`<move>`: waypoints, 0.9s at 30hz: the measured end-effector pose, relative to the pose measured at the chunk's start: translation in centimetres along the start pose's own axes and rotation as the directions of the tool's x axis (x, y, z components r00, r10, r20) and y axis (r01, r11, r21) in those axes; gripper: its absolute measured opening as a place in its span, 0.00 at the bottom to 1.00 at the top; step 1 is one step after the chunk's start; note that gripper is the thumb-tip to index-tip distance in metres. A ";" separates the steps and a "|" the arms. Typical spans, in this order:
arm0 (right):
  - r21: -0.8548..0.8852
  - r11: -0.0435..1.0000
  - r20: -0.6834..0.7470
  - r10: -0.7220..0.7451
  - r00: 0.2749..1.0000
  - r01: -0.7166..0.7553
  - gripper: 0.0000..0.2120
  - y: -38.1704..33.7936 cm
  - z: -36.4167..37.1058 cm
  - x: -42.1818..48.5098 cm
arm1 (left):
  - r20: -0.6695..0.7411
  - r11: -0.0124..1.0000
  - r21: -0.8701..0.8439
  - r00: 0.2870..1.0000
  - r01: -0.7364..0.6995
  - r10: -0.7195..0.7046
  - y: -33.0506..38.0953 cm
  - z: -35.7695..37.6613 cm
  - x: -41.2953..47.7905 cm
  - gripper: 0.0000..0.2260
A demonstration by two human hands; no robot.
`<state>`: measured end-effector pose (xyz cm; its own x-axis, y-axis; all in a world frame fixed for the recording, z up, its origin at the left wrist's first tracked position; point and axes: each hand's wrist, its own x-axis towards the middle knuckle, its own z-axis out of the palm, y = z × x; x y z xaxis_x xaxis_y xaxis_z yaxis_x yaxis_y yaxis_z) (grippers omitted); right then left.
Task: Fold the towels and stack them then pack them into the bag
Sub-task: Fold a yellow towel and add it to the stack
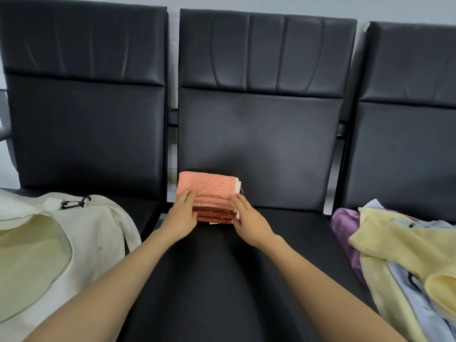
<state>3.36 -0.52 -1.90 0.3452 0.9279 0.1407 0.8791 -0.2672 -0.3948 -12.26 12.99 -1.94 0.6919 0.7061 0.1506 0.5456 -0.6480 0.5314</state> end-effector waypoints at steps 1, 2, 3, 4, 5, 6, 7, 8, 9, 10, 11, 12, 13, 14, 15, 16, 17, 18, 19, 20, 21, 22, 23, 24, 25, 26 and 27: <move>0.022 0.999 0.002 0.031 1.000 -0.031 0.30 -0.1 -0.8 -0.8 | -0.033 1.000 0.020 0.999 0.001 0.000 0.8 -0.4 -0.3 0.28; 0.041 0.997 0.004 0.058 0.998 -0.059 0.31 -0.1 -1.6 -1.6 | -0.063 1.000 0.021 0.998 0.003 -0.002 1.8 -0.7 -0.7 0.26; 0.056 0.995 0.000 0.082 0.997 -0.081 0.31 -0.1 -2.5 -2.4 | -0.082 1.000 0.004 0.997 0.003 -0.002 2.8 -0.7 -1.2 0.24; 0.065 0.992 -0.012 0.107 0.994 -0.106 0.30 0.0 -3.3 -3.3 | -0.086 1.000 -0.023 0.996 0.001 -0.003 3.9 -0.6 -1.7 0.23; 0.072 0.988 -0.029 0.140 0.990 -0.137 0.29 0.2 -4.3 -4.4 | -0.075 0.999 -0.050 0.997 -0.003 -0.001 5.2 -0.4 -2.5 0.21; 0.079 0.983 -0.042 0.171 0.984 -0.168 0.27 0.4 -5.2 -5.3 | -0.056 0.997 -0.076 0.998 -0.006 0.002 6.3 0.0 -3.1 0.20; 0.085 0.976 -0.052 0.205 0.977 -0.200 0.25 0.8 -6.0 -6.3 | -0.033 0.995 -0.102 0.999 -0.015 0.012 7.5 0.5 -3.8 0.19; 0.097 0.968 -0.064 0.240 0.969 -0.233 0.23 1.2 -7.0 -7.6 | -0.001 0.991 -0.130 1.000 -0.030 0.030 8.9 1.0 -4.6 0.18; 0.119 0.957 -0.075 0.276 0.958 -0.266 0.22 1.7 -8.0 -9.0 | 0.030 0.987 -0.154 0.998 -0.049 0.054 10.4 1.5 -5.3 0.17; 0.148 0.944 -0.091 0.311 0.946 -0.296 0.21 2.3 -9.0 -10.6 | 0.060 0.982 -0.176 0.995 -0.066 0.078 11.8 2.1 -6.0 0.17; 0.176 0.929 -0.113 0.348 0.931 -0.326 0.20 3.0 -10.0 -12.1 | 0.089 0.978 -0.194 0.991 -0.082 0.101 13.3 2.7 -6.7 0.16; 0.202 0.913 -0.143 0.385 0.912 -0.354 0.19 3.8 -11.0 -13.8 | 0.113 0.973 -0.212 0.986 -0.095 0.121 14.8 3.3 -7.1 0.16; 0.229 0.897 -0.179 0.421 0.889 -0.379 0.17 4.7 -12.0 -15.4 | 0.133 0.968 -0.228 0.981 -0.106 0.139 16.4 4.0 -7.5 0.15; 0.255 0.883 -0.219 0.449 0.866 -0.394 0.16 5.6 -13.0 -17.1 | 0.153 0.962 -0.248 0.976 -0.114 0.155 18.0 4.7 -7.9 0.15; 0.278 0.872 -0.259 0.472 0.843 -0.403 0.14 6.6 -14.0 -18.7 | 0.169 0.954 -0.271 0.970 -0.125 0.174 19.7 5.5 -8.2 0.14; 0.297 0.863 -0.293 0.490 0.821 -0.410 0.13 7.5 -15.0 -20.3 | 0.182 0.945 -0.296 0.963 -0.137 0.197 21.4 6.2 -8.6 0.14; 0.319 0.852 -0.324 0.510 0.797 -0.416 0.12 8.4 -15.9 -21.9 | 0.193 0.935 -0.319 0.955 -0.154 0.223 23.1 7.0 -9.0 0.14; 0.341 0.838 -0.352 0.533 0.769 -0.425 0.12 9.4 -16.7 -23.3 | 0.206 0.925 -0.341 0.947 -0.168 0.248 24.7 7.8 -9.4 0.14; 0.359 0.823 -0.375 0.560 0.739 -0.441 0.12 10.4 -17.3 -24.6 | 0.217 0.914 -0.365 0.938 -0.179 0.270 26.2 8.6 -9.7 0.14; 0.367 0.808 -0.403 0.584 0.705 -0.461 0.11 11.4 -17.7 -25.7 | 0.234 0.903 -0.389 0.929 -0.181 0.287 27.7 9.4 -10.1 0.15; 0.373 0.794 -0.434 0.607 0.666 -0.480 0.11 12.5 -17.8 -26.6 | 0.251 0.894 -0.408 0.920 -0.183 0.302 28.9 10.2 -10.4 0.15; 0.384 0.780 -0.465 0.626 0.626 -0.494 0.11 13.5 -17.8 -27.4 | 0.269 0.888 -0.420 0.910 -0.185 0.316 30.1 11.0 -10.6 0.16; 0.402 0.761 -0.483 0.649 0.588 -0.510 0.12 14.5 -17.7 -28.1 | 0.286 0.883 -0.431 0.900 -0.187 0.330 31.2 11.9 -10.7 0.17; 0.412 0.741 -0.490 0.671 0.556 -0.531 0.13 15.3 -17.6 -28.6 | 0.308 0.879 -0.442 0.889 -0.182 0.339 32.2 12.7 -10.8 0.18; 0.404 0.720 -0.487 0.691 0.534 -0.564 0.15 16.1 -17.3 -29.1 | 0.332 0.876 -0.451 0.878 -0.173 0.344 33.1 13.5 -10.9 0.19; 0.386 0.696 -0.472 0.713 0.519 -0.605 0.18 16.8 -17.1 -29.5 | 0.353 0.875 -0.456 0.870 -0.163 0.346 34.0 14.3 -10.9 0.19; 0.367 0.669 -0.453 0.736 0.504 -0.647 0.22 17.3 -16.9 -29.8 | 0.371 0.875 -0.459 0.862 -0.153 0.345 34.8 15.1 -10.9 0.20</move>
<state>13.87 -37.25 2.43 0.9694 0.1529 0.1918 0.2440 -0.6835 -0.6880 6.32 -21.57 2.31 0.9601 0.2795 0.0040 0.1548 -0.5438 0.8248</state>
